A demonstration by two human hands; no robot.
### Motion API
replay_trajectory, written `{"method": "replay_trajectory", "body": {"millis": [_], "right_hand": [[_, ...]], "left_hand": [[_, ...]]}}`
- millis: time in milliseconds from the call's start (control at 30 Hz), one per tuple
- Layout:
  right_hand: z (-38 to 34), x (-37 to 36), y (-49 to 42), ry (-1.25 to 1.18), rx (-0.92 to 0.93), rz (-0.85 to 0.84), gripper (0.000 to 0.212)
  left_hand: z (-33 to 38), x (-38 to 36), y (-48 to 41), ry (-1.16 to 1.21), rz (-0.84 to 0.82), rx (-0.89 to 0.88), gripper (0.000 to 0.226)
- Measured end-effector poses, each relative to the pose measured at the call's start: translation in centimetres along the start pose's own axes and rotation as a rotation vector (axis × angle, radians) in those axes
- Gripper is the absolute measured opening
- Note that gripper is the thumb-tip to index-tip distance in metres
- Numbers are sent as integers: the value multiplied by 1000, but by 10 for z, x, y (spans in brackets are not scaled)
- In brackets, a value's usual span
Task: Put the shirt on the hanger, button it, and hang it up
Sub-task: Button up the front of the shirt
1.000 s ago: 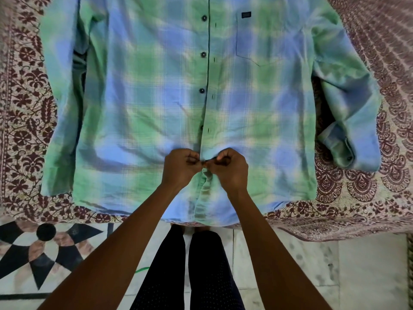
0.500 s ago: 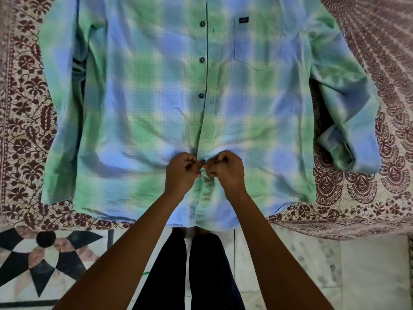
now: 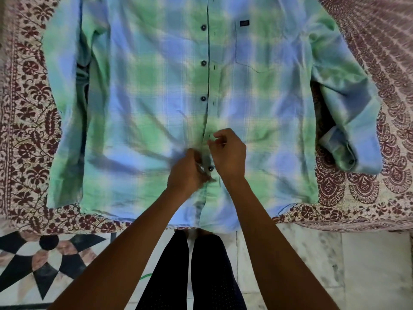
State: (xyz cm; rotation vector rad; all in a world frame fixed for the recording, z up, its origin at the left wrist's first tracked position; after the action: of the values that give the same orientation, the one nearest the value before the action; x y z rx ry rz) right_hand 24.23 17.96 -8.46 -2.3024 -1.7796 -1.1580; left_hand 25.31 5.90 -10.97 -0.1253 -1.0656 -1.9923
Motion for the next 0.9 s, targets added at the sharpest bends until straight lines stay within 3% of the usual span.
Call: {"method": "replay_trajectory", "body": {"millis": [133,333,467,500,567,700,767,900], "right_hand": [[-1,-19,-17,119,-139,-90,36],[13,-4,-23,-173,-332,-64,7],[20,-2,-24,-403,-448,-82,19],[20,-3,-24,-417,-451,-92,20],[18,-4,-25,-412,-431,-102,21],[10,-5,-27,-278,-334,-74,4],[11,-6,-27,-206,-311,-74,17],[11,-7,-27,-136,-312,-66,21]], "left_hand": [[-20,-4,21,-99,8,1,48],[-51,-11,50,-138,-106,-7,45],[-21,22,27,110,178,-180,18],[-13,30,13,178,253,-190,7],[6,41,-18,185,304,-177,14],[29,37,-51,91,223,-94,15],[29,35,-53,61,220,-56,8],[32,35,-53,43,228,-42,10]]}}
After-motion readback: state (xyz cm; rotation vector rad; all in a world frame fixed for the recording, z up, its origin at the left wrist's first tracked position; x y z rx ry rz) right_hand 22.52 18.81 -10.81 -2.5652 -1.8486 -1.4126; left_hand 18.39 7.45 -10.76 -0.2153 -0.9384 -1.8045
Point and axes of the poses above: each hand's wrist, its own y-axis away from the middle knuckle, its own x-axis out of the back of the hand, z = x × y, the point moved 5 cm from there along -y, towards the middle knuckle, and after that the axes turned 7 degrees about -z, right-handed, at the moved point
